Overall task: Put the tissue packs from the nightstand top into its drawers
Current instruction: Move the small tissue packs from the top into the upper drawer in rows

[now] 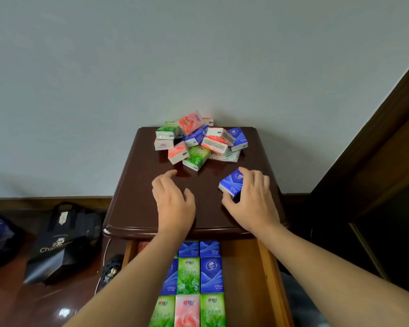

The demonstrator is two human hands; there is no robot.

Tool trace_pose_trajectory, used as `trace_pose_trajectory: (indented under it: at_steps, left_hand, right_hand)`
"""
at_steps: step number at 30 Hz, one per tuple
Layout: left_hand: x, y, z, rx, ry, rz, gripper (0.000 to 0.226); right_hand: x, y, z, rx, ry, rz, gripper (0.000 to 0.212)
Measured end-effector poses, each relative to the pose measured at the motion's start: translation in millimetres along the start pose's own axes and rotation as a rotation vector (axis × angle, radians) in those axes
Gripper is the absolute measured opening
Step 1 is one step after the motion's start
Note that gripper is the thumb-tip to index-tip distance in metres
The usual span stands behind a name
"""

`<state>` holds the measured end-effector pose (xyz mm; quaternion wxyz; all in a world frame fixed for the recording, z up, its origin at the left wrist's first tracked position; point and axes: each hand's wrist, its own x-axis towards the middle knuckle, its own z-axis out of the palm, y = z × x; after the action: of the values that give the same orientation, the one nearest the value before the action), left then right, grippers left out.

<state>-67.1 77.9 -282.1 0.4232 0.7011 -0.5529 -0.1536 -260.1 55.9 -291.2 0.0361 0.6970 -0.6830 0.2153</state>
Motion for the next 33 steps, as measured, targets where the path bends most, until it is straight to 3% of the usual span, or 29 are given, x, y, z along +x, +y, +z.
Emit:
trace_pose_trajectory:
  at_steps: [5, 13, 19, 33]
  left_hand:
    - [37, -13, -2, 0.035, 0.000, 0.000, 0.065]
    - [89, -20, 16, 0.131, 0.090, 0.036, 0.060]
    - [99, -25, 19, -0.013, 0.133, 0.016, 0.034]
    - [35, -25, -28, -0.281, 0.006, -0.144, 0.030]
  right_hand:
    - [-2, -1, 0, 0.050, -0.011, -0.053, 0.078]
    - [-1, 2, 8, 0.065, 0.027, -0.038, 0.078]
    - [-1, 3, 8, 0.067, 0.035, -0.042, 0.077]
    - [2, 3, 5, 0.129, 0.002, -0.018, 0.082]
